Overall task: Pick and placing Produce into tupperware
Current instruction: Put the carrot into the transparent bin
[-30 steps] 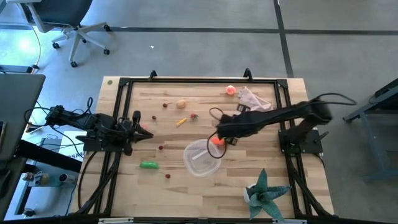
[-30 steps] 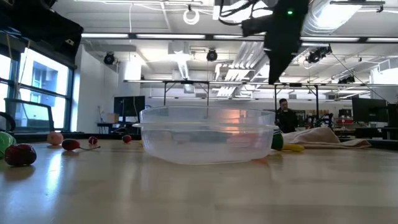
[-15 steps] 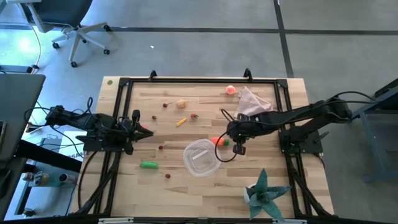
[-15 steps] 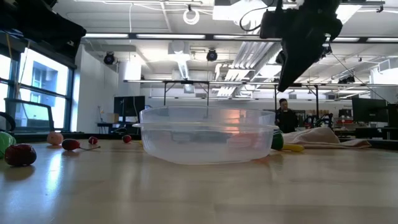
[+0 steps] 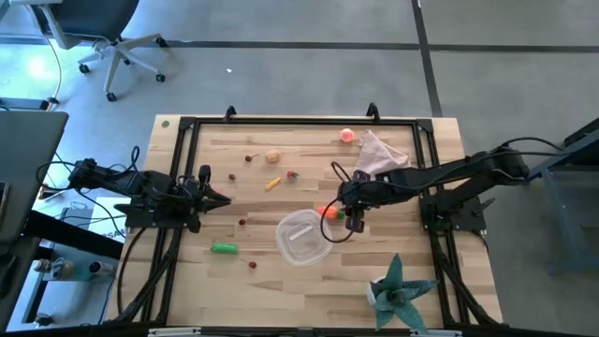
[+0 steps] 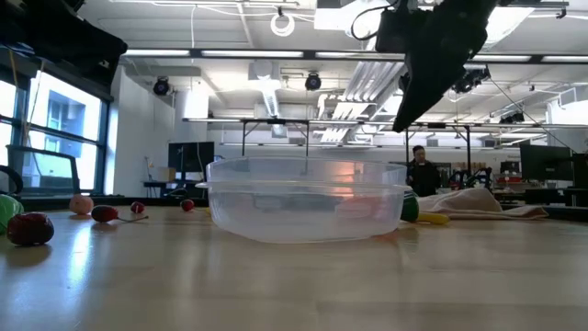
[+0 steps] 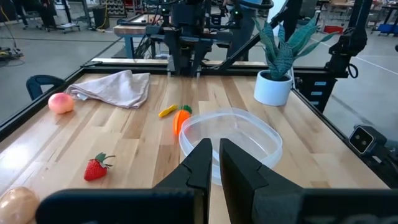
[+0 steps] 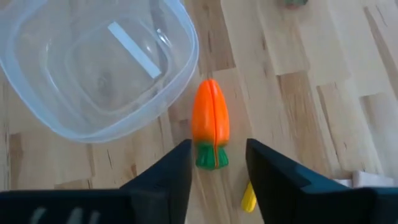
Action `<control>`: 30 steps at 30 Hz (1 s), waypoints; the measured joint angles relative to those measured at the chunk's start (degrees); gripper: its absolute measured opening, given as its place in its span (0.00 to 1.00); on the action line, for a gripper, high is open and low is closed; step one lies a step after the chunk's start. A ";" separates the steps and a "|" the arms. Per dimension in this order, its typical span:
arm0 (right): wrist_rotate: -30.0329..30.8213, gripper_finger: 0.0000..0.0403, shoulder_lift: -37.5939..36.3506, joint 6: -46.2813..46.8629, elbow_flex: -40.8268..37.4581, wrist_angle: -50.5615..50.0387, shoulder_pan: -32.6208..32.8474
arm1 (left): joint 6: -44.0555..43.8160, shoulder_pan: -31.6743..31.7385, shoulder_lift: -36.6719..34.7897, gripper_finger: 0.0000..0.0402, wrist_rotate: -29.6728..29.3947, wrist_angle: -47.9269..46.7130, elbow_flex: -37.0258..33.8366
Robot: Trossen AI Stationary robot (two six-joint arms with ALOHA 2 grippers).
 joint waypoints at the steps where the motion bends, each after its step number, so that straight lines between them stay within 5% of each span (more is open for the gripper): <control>1: 0.02 0.38 0.01 0.62 0.00 0.04 0.00 | 0.01 0.00 0.00 0.05 0.00 0.00 -0.01; 14: 0.02 0.54 9.41 1.78 0.00 4.24 -0.02 | -0.03 0.00 0.00 0.05 0.01 -0.02 -0.01; 30: -1.96 0.54 14.52 -0.73 0.00 6.39 -2.46 | -0.03 -0.01 0.00 0.05 -0.01 -0.02 -0.01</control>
